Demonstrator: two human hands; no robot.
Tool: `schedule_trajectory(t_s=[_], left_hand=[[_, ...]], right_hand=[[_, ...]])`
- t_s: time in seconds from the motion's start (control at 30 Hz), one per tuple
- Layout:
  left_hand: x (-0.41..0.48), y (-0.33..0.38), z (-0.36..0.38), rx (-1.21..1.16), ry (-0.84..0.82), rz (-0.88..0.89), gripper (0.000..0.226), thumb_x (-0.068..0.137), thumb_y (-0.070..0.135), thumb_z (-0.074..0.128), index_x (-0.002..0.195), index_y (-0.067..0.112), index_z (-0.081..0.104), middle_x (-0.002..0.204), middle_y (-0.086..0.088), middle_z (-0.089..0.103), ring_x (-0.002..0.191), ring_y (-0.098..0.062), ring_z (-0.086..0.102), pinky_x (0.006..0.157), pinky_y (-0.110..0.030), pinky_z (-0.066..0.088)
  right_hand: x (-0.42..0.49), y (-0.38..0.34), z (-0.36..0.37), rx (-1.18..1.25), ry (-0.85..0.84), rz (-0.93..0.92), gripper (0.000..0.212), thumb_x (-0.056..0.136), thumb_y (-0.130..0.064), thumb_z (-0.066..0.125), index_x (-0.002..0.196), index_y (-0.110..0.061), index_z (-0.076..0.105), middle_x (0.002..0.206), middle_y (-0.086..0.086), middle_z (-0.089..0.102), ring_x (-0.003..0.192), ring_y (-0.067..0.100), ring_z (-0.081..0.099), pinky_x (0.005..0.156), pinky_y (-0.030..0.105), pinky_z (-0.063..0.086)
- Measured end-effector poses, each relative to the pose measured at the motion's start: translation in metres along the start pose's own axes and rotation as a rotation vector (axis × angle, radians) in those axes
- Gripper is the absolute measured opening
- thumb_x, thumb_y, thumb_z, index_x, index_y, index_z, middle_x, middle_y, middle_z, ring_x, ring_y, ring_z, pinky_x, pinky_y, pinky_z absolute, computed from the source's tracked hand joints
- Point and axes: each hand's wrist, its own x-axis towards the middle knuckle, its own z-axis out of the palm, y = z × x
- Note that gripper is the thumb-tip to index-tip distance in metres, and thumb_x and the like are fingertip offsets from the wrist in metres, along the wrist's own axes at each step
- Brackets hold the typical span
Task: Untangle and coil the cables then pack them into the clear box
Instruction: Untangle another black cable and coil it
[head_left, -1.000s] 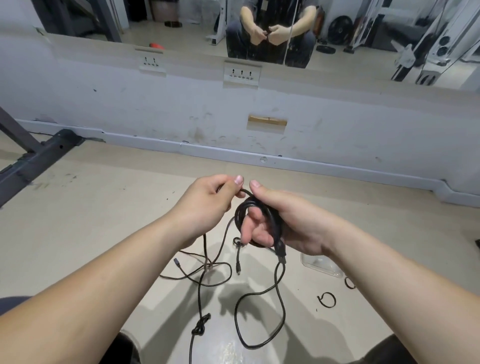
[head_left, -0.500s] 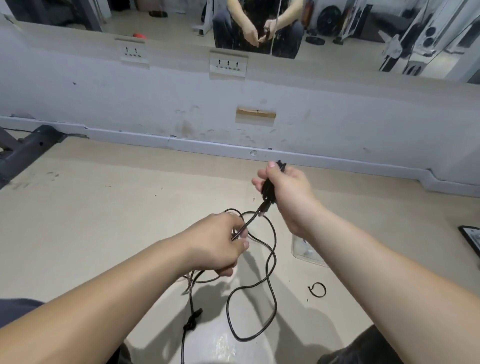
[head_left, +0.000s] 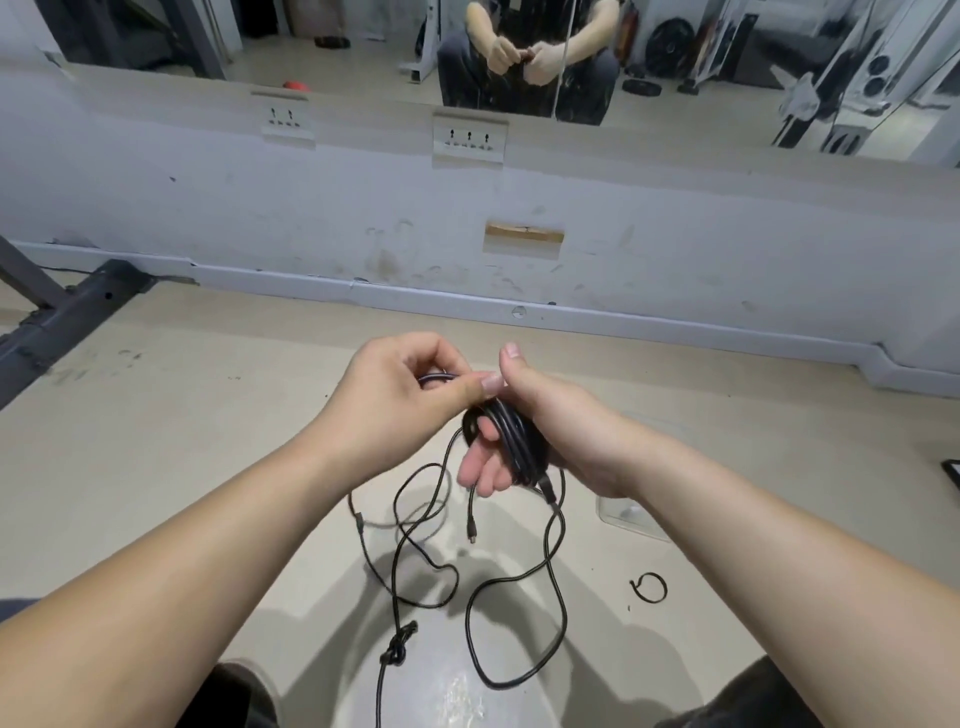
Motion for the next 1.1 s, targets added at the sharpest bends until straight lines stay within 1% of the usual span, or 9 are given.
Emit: schedule_trajectory(t_s=[0.1,0.23,0.33,0.43,0.57,0.7,0.8,0.87,1.1], left_hand=[[0.007,-0.005,-0.005,-0.029,0.038,-0.12,0.038,0.099,0.048,0.064,0.078,0.016,0.066,0.056,0.003,0.048,0.048,-0.013,0.038,0.044,-0.023,0.032],[0.003,-0.012,0.003,-0.06,-0.128,-0.223,0.047,0.109,0.045,0.046,0.073,0.024,0.068,0.061,-0.007,0.059,0.054,-0.019,0.05,0.051,-0.027,0.04],[-0.003,-0.017,0.018,-0.093,-0.25,-0.354,0.038,0.11,0.025,0.038,0.087,0.021,0.068,0.059,-0.004,0.055,0.046,-0.017,0.048,0.051,-0.036,0.054],[-0.012,-0.02,0.029,-0.09,-0.382,-0.585,0.053,0.112,0.044,0.032,0.094,0.005,0.062,0.054,-0.007,0.055,0.04,-0.02,0.049,0.053,-0.036,0.057],[-0.023,-0.015,0.037,0.022,-0.569,-0.645,0.054,0.111,0.046,0.031,0.096,0.006,0.062,0.052,-0.006,0.053,0.034,-0.019,0.046,0.045,-0.029,0.052],[-0.029,-0.003,0.04,0.06,-0.688,-0.533,0.047,0.111,0.041,0.036,0.095,0.008,0.066,0.048,-0.002,0.05,0.032,-0.016,0.042,0.043,-0.024,0.045],[-0.024,0.01,0.039,-0.013,-0.575,-0.339,0.036,0.108,0.032,0.051,0.088,0.01,0.071,0.047,0.0,0.047,0.036,-0.015,0.04,0.04,-0.023,0.041],[-0.014,0.016,0.03,-0.08,-0.391,-0.231,0.028,0.104,0.023,0.059,0.082,0.009,0.07,0.052,0.0,0.047,0.043,-0.017,0.042,0.044,-0.027,0.044],[0.004,0.006,0.0,-0.083,0.053,-0.088,0.024,0.091,0.036,0.078,0.079,0.016,0.073,0.056,0.013,0.054,0.047,-0.004,0.046,0.045,-0.015,0.039]], right_hand=[[-0.004,-0.005,0.001,0.261,-0.197,0.048,0.063,0.102,-0.066,0.03,0.069,-0.015,0.046,0.089,0.029,0.072,0.063,0.028,0.067,0.06,0.029,0.052],[-0.007,-0.009,0.003,0.607,-0.256,0.002,0.041,0.104,-0.042,0.048,0.074,-0.014,0.05,0.101,0.028,0.074,0.073,0.024,0.074,0.066,0.024,0.059],[-0.004,-0.011,-0.001,0.816,-0.091,-0.031,0.043,0.108,-0.039,0.04,0.074,-0.014,0.05,0.112,0.03,0.072,0.077,0.027,0.076,0.064,0.03,0.063],[0.006,-0.015,-0.018,0.92,0.185,-0.118,0.039,0.109,-0.038,0.04,0.08,-0.013,0.047,0.117,0.03,0.071,0.086,0.03,0.077,0.078,0.03,0.063],[0.014,-0.009,-0.043,0.729,0.552,-0.175,0.027,0.109,-0.03,0.046,0.097,-0.008,0.054,0.123,0.026,0.068,0.107,0.032,0.073,0.105,0.042,0.052],[0.02,0.005,-0.043,0.402,0.742,-0.123,0.02,0.109,-0.032,0.045,0.095,-0.019,0.053,0.106,0.013,0.069,0.103,0.024,0.071,0.09,0.039,0.056],[0.022,0.019,-0.038,-0.224,0.728,-0.087,0.022,0.106,-0.038,0.043,0.101,-0.017,0.049,0.107,0.01,0.066,0.106,0.029,0.066,0.082,0.043,0.054],[0.019,0.022,-0.035,-0.382,0.645,-0.088,0.026,0.105,-0.039,0.046,0.102,-0.014,0.051,0.105,0.01,0.067,0.098,0.025,0.068,0.083,0.046,0.054],[0.004,0.005,-0.008,0.092,0.047,-0.041,0.056,0.107,-0.055,0.032,0.088,-0.007,0.053,0.099,0.032,0.073,0.078,0.035,0.072,0.08,0.039,0.058]])
